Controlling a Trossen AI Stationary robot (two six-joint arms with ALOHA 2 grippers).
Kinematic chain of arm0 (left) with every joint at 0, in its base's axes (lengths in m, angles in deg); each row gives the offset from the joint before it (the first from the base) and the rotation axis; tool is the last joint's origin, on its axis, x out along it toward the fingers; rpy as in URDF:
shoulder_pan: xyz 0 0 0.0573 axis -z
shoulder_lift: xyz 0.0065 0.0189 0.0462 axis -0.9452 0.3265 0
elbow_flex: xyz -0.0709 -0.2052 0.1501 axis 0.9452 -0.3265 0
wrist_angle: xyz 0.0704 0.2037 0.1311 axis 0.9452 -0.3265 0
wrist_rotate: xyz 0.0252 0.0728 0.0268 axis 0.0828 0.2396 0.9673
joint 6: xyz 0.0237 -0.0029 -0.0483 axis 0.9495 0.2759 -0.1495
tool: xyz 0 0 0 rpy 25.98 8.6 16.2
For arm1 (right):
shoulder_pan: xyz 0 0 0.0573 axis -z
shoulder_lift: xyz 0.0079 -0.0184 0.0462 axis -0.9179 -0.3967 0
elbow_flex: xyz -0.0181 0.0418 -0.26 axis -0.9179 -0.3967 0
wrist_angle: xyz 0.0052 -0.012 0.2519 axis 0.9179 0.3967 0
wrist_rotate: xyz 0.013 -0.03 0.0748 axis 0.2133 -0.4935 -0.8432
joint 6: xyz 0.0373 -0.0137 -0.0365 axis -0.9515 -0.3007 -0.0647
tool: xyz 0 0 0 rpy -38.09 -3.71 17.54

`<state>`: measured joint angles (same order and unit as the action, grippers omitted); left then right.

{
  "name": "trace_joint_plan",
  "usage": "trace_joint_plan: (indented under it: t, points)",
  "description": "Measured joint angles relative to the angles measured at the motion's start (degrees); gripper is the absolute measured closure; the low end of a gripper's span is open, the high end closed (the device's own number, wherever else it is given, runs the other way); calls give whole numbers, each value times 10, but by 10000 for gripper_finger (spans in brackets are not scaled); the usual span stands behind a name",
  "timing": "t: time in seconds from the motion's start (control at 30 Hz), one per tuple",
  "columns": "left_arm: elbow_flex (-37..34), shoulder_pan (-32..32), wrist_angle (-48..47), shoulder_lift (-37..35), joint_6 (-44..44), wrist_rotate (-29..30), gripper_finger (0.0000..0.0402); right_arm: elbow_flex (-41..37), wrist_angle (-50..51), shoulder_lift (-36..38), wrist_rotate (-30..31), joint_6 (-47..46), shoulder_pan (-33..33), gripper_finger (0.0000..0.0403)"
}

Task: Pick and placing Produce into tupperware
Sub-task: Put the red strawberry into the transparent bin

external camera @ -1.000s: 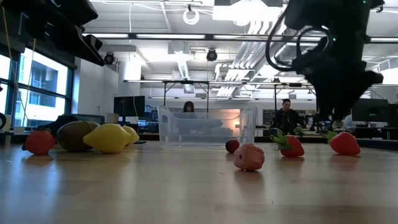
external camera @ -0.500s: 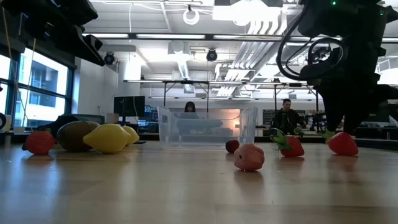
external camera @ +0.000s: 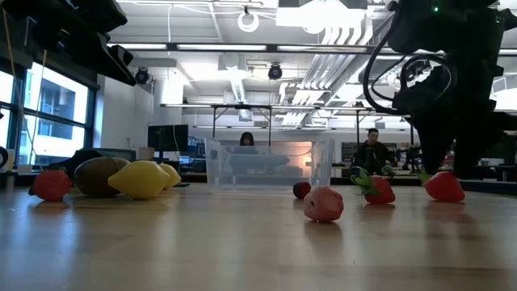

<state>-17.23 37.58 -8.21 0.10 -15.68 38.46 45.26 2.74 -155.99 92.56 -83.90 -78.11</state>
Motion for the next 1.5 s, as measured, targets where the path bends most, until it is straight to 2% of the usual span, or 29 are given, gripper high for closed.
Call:
trace_joint_plan:
  t: [0.5,0.8,1.3,1.5]
  points:
    - [0,0,0,0,0,0,302,0,-65,-72,-5,4,-6,137]
    - [0,0,0,0,0,0,302,0,-65,-78,1,0,-6,138]
    - [0,0,0,0,0,0,302,0,-65,-77,-2,-5,-6,212]
    - [0,0,0,0,0,0,302,0,-65,-77,-4,-5,-6,223]
